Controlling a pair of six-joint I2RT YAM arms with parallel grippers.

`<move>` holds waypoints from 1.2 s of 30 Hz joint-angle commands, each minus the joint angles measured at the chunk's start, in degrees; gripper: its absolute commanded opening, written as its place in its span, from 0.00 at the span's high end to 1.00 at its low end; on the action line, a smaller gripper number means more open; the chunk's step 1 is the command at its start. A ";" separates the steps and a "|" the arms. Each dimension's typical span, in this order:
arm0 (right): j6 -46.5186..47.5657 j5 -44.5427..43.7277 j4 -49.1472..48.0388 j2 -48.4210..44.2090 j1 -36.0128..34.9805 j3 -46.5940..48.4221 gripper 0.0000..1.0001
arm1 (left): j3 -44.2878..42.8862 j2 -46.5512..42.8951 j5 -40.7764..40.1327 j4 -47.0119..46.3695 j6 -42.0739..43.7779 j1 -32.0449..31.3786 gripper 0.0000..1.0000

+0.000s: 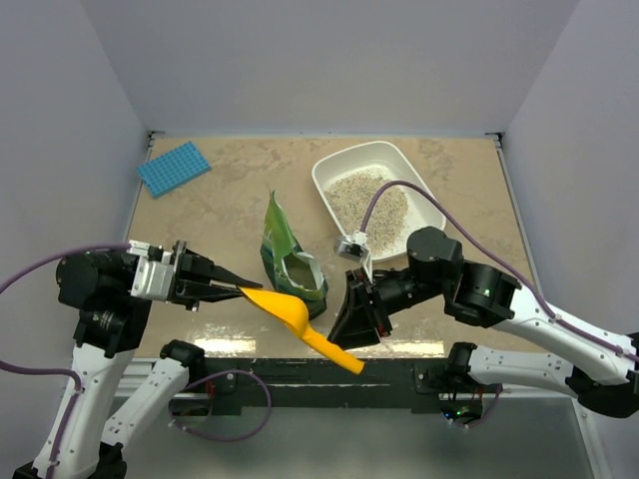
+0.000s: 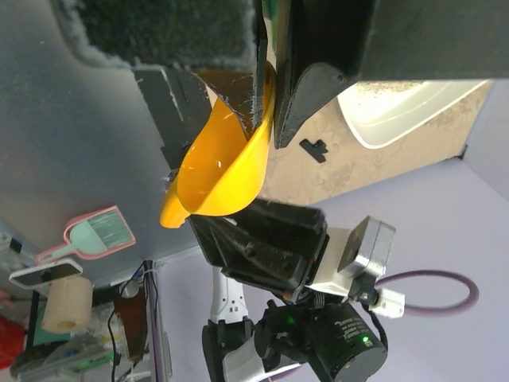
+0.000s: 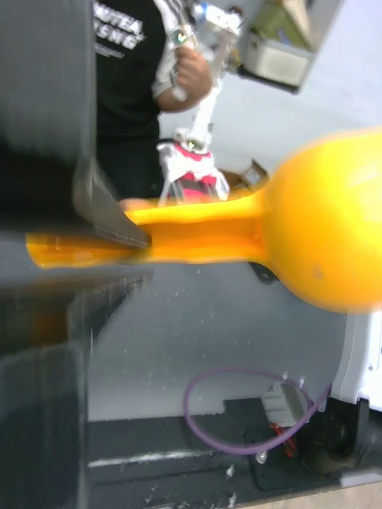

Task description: Fill the litter box with clean litter

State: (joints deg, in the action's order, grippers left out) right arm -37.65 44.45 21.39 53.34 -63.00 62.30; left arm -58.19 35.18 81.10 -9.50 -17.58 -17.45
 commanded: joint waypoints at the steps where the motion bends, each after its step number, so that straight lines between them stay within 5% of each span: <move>1: 3.88 -10.06 5.83 -0.09 -0.01 8.96 0.57 | -1.39 0.94 -7.69 5.00 0.88 -0.21 1.00; 3: 8.28 -17.76 13.22 1.23 -0.02 15.70 0.43 | -4.02 1.82 -10.42 14.61 5.07 -0.21 1.00; 11: 18.21 -48.27 24.75 2.12 -0.01 29.45 0.33 | -13.77 8.32 -26.59 36.72 11.43 -0.13 1.00; 19: 33.23 -55.51 26.07 0.18 -0.01 28.32 0.29 | -20.81 17.46 -42.94 46.67 0.46 -0.21 1.00; 28: 48.61 -55.70 11.85 -7.00 -0.01 14.00 0.26 | -26.18 21.69 -44.63 51.07 -9.04 -0.13 1.00; 36: 38.11 -56.05 2.18 -10.71 -0.01 10.58 0.14 | -26.19 18.62 -39.89 49.32 -10.01 -0.13 1.00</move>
State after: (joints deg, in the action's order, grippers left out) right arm 5.72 -10.63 35.77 46.06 -62.96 74.78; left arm -82.65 56.64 37.82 41.67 -24.71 -17.76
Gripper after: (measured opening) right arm 0.844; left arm 0.077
